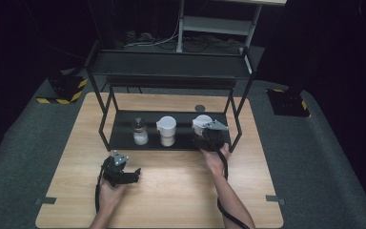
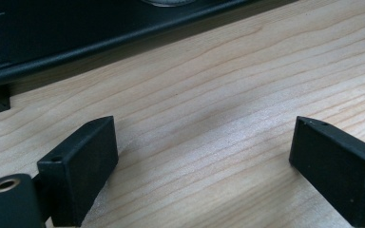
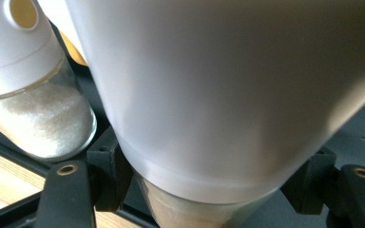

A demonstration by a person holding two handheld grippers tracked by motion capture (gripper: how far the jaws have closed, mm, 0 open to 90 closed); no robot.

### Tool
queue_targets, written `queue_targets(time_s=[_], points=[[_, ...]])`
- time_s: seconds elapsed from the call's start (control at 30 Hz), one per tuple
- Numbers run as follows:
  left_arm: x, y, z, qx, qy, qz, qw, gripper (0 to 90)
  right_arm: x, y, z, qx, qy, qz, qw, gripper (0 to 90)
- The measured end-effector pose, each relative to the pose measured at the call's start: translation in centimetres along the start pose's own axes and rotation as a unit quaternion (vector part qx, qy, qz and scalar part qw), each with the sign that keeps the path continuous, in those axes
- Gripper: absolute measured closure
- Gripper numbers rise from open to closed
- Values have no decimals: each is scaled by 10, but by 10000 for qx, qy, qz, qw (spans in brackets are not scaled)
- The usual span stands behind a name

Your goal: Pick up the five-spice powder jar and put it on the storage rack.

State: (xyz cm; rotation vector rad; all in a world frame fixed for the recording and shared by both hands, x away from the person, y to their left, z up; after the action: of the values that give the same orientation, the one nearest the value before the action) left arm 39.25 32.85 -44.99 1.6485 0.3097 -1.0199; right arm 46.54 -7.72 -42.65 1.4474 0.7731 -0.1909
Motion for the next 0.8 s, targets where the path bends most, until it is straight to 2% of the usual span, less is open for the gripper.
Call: queue_targets(time_s=[0.2, 0.3, 0.8], points=[[0, 0, 0, -1, -1, 1, 10000, 89, 5, 3, -3, 13, 51, -9, 10000, 309], [0, 0, 0, 5, 3, 0, 10000, 89, 7, 2, -6, -8, 1, -10, 10000, 309], [0, 0, 0, 3, -3, 3, 10000, 90, 16, 5, -6, 54, 26, -38, 10000, 309]])
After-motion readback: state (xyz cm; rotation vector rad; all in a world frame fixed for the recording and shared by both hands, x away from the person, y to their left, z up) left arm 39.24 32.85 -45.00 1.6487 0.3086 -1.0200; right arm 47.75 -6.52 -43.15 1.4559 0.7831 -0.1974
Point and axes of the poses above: each handheld gripper's, and its own axes: x roughly forward along the jaws, y roughly out of its top, z roughly to its right, the point moved 5 cm from there along x, roughly forward along the jaws, and after that the axes turned 1 degree about -y, right-handed, at the moved point
